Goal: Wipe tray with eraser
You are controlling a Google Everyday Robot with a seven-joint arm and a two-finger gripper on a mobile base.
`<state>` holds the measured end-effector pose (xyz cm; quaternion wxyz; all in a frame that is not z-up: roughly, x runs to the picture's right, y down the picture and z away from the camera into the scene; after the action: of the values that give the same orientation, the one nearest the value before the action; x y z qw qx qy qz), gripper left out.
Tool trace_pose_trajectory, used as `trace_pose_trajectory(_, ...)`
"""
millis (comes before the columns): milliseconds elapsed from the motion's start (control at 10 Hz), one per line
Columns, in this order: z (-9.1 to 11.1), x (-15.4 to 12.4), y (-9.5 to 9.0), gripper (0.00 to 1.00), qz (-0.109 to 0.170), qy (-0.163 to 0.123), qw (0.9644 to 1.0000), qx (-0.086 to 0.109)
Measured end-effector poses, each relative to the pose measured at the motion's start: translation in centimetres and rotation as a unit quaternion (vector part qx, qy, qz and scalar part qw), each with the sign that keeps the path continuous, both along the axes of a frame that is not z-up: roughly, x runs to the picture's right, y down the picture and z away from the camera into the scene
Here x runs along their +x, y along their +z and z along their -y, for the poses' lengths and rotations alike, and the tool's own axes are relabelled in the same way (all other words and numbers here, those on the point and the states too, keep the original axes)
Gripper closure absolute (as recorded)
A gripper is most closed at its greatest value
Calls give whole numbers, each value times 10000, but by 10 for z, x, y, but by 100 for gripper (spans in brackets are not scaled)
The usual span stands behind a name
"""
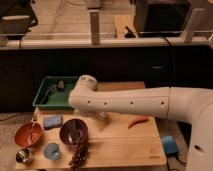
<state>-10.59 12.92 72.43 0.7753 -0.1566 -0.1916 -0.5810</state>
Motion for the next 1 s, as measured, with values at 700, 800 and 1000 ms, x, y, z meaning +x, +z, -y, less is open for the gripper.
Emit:
trace_pose_trajectory(700,-23,-44,-6,20,1033,-1295,9860,165)
trace_pose_trajectory(800,-27,-48,-4,20,1136,-1413,9833,156)
trace_pose_trajectory(1000,-38,-55,3,20,1365,-1656,9767,97)
